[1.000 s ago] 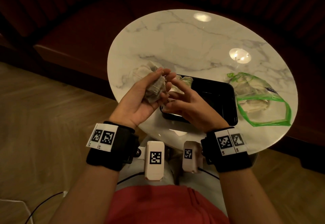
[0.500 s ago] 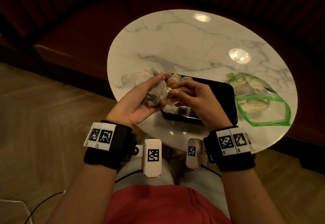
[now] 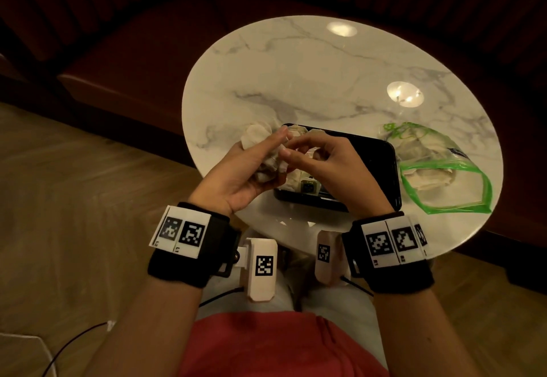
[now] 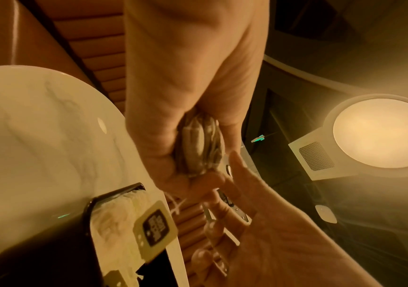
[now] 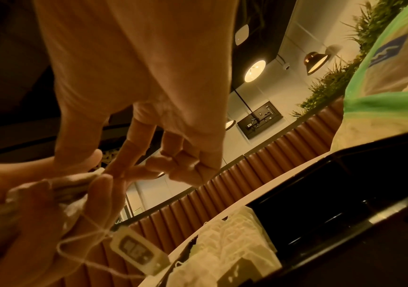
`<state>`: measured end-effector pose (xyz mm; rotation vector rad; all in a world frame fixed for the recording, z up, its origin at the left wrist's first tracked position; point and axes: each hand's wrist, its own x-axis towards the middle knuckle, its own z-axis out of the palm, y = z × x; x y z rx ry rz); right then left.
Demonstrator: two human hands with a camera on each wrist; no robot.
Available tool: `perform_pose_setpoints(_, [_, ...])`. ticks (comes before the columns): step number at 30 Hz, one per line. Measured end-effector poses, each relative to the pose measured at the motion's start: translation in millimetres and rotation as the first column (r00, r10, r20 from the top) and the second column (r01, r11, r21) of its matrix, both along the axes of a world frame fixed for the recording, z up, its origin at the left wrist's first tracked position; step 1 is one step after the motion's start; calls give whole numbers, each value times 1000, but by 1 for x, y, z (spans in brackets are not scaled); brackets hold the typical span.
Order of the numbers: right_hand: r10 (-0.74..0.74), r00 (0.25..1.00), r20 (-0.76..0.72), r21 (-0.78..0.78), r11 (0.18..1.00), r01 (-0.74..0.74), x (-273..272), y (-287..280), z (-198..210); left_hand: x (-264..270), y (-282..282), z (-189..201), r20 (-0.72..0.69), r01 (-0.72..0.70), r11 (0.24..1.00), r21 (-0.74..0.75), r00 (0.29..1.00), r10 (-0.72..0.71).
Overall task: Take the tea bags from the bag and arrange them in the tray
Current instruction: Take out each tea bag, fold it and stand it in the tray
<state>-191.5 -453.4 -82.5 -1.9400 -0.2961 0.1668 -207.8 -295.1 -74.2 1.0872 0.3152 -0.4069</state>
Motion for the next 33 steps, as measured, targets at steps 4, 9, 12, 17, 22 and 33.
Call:
perform_pose_setpoints(4, [-58, 998, -22, 33, 998, 59, 0, 2, -3, 0, -3, 1, -15, 21, 1000, -19, 1000, -22])
perform_pose_setpoints(9, [-147, 977, -152, 204, 963, 177, 1, -7, 0, 0, -1, 2, -18, -58, 994, -98, 998, 57])
perform_pose_setpoints(12, [-164, 958, -234, 370, 896, 244, 1, -8, 2, 2, 1, -1, -17, -140, 974, -177, 990, 139])
perform_pose_setpoints(17, [-242, 940, -240, 556, 759, 338, 3, -6, 6, 7, 5, -5, -23, -320, 921, -222, 946, 323])
perform_pose_setpoints(22, [-407, 912, 50, 409, 842, 353, -1, 4, 6, 5, -4, 1, 220, -342, 939, -34, 914, 341])
perform_pose_setpoints(33, [-261, 755, 602, 190, 965, 182, -13, 27, -7, 2, -10, 11, 434, -394, 919, -13, 826, 360])
